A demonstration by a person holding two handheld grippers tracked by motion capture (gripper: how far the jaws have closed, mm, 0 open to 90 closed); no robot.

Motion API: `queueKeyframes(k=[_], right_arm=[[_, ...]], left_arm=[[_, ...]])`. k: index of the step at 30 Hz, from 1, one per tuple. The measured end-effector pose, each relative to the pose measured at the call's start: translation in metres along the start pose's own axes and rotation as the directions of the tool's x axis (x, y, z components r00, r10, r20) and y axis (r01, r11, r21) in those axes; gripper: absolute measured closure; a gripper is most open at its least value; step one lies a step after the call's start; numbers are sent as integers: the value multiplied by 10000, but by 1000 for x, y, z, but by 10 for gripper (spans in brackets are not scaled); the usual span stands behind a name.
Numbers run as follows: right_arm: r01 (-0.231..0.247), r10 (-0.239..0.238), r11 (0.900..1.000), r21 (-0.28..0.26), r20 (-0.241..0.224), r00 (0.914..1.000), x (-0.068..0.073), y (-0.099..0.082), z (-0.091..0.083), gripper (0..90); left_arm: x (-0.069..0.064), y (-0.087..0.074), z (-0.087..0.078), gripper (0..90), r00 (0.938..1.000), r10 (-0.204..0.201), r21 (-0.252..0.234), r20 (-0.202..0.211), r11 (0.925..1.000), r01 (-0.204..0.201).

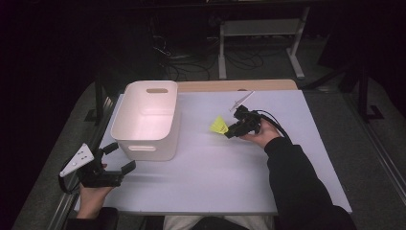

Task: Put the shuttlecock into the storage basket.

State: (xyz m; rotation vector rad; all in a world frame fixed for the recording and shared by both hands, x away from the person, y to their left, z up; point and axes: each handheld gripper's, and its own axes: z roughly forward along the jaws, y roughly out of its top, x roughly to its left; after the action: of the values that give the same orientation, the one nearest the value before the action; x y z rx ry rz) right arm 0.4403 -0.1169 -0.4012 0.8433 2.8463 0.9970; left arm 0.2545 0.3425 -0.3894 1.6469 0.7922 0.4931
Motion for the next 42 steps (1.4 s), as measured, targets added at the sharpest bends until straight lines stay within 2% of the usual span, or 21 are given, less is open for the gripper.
queueKeyframes(k=[13,31,42], right_arm=[[126,-120,9996,-258,219,9997,1,9,-24,633],[871,-862,9949,-508,194,9961,18,31,-37,633],[1131,-1118,9910,-709,224,9935,27,46,-46,632]], left_arm=[[0,0,0,0,10000,24,36,-17,10000,-24],[0,0,0,0,10000,22,31,-11,10000,-22],[0,0,0,0,10000,18,27,-19,10000,-17]])
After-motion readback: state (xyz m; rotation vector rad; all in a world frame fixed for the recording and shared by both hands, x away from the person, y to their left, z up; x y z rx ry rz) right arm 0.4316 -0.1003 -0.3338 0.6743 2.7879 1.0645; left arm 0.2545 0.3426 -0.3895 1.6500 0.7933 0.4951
